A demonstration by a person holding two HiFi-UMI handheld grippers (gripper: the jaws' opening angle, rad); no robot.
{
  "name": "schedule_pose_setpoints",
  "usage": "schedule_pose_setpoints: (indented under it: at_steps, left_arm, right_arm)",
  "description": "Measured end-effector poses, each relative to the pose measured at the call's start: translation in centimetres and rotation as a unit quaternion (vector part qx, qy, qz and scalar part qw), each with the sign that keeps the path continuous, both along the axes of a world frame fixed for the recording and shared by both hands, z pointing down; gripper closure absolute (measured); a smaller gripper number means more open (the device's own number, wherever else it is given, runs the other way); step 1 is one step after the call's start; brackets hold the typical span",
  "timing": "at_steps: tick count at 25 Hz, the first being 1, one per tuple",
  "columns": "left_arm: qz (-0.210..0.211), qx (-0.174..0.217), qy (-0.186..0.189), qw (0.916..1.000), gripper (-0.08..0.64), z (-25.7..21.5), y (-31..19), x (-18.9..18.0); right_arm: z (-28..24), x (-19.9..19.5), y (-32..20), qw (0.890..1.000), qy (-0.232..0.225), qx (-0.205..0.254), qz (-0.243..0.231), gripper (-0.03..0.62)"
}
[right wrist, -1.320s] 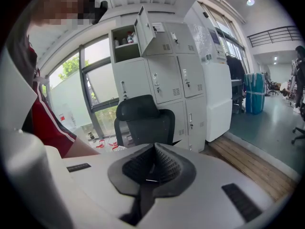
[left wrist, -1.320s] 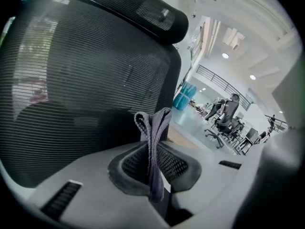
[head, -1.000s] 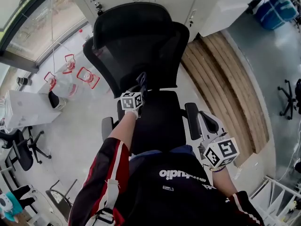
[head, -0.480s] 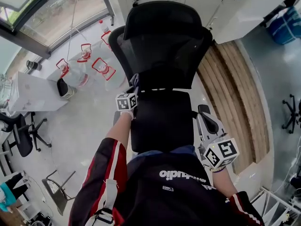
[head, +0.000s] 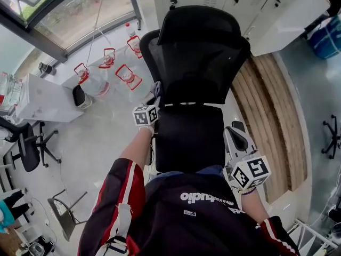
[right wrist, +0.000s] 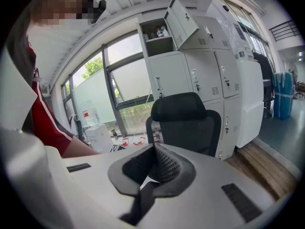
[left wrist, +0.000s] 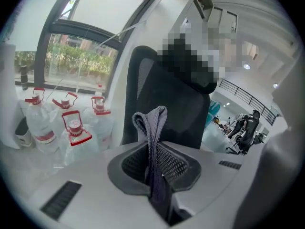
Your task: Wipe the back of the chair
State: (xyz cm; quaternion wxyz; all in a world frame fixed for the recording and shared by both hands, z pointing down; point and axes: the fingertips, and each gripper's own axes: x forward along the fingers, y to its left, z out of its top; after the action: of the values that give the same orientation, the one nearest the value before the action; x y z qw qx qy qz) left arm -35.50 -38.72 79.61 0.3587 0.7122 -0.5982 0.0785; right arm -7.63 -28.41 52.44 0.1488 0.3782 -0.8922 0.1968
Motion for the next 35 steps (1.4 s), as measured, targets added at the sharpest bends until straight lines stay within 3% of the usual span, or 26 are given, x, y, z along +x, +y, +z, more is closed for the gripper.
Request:
schedule_pose_setpoints:
  at_steps: [5,10,14,20,23,28,35]
  left_arm:
    - [0.018,0.056,0.024,0.998,0.506,-5.9,-0.1,1.1]
    - [0.068,0.101,-0.003,0.9925,0.506,-12.5,2.4,2.6]
    - [0.124,0.134,-0.047,0.9821,0.506,-17.2,5.2,5.2]
    - [0.166,0.22,-0.042,0.9603,0.506,-26.4,10.4,11.6]
    - [0.158,0.244,-0.027,0.9565,0.506,-29.4,12.9,14.2]
    - [0.099,0.254,-0.018,0.962,0.506,-32.2,13.8,15.1]
    - [0.047,0.26,-0.053,0.9629,0.506,-35.1,13.8,15.6]
  right_arm:
    - [-1.4,-1.5,0.6,1.0,-0.014,0.02,-0.007,0.578]
    - [-2.5,-1.4,1.1,0.999,-0.017,0.039,-0.007,0.578]
    - [-3.5,-1.0,1.0,0.998,-0.015,0.059,0.0,0.578]
    - [-4.9,-0.4,0.6,0.997,-0.041,0.059,-0.002,0.578]
    - [-5.8,-0.1,0.4,0.997,-0.053,0.059,-0.012,0.578]
    - [-7.0,0.3,-1.6,0.995,-0.053,0.068,-0.048,0.578]
    - [-8.0,1.6,-3.8,0.992,-0.056,0.068,-0.089,0.578]
